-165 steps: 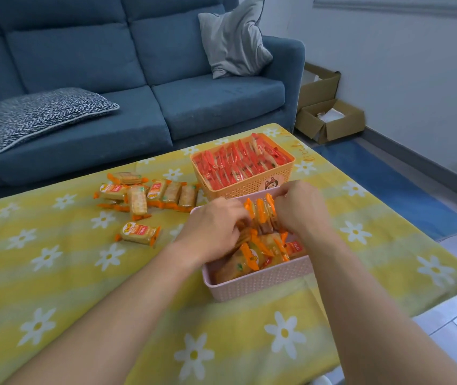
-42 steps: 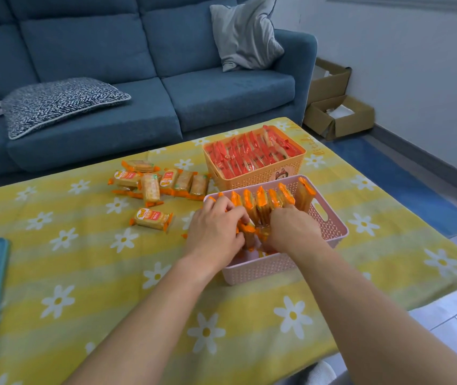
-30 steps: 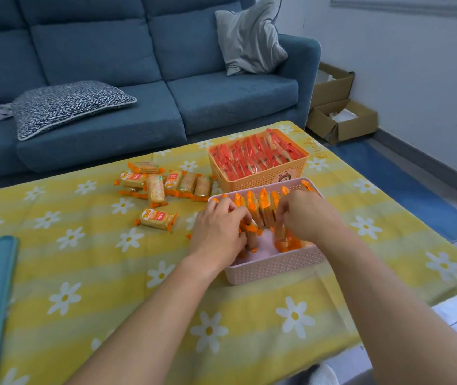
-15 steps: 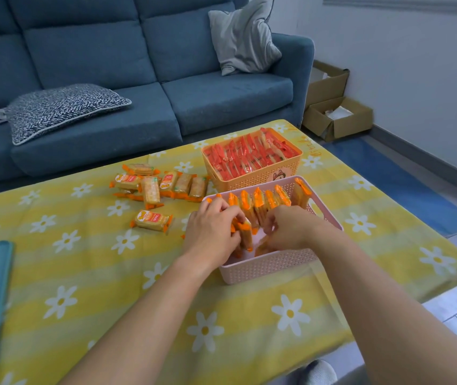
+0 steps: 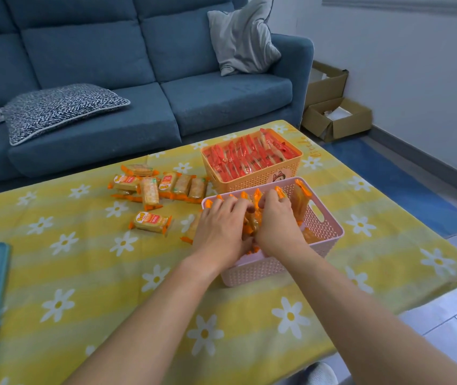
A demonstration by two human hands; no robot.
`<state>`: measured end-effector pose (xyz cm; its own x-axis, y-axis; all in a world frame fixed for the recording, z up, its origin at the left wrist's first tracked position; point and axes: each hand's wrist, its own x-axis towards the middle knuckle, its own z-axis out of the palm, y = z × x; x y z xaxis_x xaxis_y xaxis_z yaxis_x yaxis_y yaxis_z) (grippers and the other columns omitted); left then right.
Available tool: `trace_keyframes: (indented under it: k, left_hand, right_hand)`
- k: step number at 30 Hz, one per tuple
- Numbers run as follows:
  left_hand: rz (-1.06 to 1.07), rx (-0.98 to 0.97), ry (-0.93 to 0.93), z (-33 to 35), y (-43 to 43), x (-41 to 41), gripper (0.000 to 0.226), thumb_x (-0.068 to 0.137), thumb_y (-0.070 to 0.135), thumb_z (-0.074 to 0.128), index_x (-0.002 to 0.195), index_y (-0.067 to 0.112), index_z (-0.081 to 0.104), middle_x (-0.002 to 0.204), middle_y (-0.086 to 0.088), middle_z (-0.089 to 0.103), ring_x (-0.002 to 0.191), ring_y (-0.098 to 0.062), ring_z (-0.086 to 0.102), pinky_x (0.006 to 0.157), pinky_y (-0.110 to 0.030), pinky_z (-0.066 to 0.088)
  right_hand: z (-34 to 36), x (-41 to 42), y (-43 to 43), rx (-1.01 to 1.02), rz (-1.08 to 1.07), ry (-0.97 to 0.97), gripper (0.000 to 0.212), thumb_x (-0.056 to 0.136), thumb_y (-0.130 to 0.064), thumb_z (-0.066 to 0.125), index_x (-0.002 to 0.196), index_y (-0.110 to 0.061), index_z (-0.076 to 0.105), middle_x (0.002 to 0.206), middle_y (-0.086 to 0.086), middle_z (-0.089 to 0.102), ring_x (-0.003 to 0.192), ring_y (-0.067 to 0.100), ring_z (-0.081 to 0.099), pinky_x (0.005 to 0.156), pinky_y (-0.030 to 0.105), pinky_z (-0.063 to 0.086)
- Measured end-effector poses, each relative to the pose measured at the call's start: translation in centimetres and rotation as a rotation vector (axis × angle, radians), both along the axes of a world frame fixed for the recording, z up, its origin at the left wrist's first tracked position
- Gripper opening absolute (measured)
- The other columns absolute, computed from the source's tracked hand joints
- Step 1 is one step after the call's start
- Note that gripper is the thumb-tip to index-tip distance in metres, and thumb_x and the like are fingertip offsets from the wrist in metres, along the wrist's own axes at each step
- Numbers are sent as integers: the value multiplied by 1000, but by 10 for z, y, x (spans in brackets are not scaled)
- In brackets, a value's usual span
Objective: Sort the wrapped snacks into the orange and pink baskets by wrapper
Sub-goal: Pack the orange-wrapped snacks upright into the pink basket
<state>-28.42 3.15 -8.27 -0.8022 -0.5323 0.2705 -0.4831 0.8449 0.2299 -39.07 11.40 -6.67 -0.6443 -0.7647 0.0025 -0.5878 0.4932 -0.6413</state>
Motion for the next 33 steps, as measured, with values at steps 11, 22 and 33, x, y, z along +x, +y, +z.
trace_keyframes:
  k: [11,22,33]
  left_hand:
    - [-5,-11,-9,-7,-6,-7,31,77,37,73,106,38,64,108,7,49,101,-21,47,84,-37,41]
    - [22,-12,15,-8,-3,-6,28,79,29,71,105,38,66,109,6,49,102,-21,47,86,-36,41]
    - [23,5,14,-9,-4,-6,28,79,30,73,106,37,65,109,8,49,103,-20,47,87,-36,42]
  right_hand:
    - [15,-53,24,13,38,-238,17,77,-3,74,83,-19,69,73,2,74,67,19,68,65,34,56]
    - [12,-52,21,640,152,39,72,43,-78,62,84,-19,66,86,0,68,86,26,66,82,40,57]
    - [40,-70,37,185,-16,-178,16,91,-13,65,79,-7,74,76,12,72,69,23,67,56,32,55]
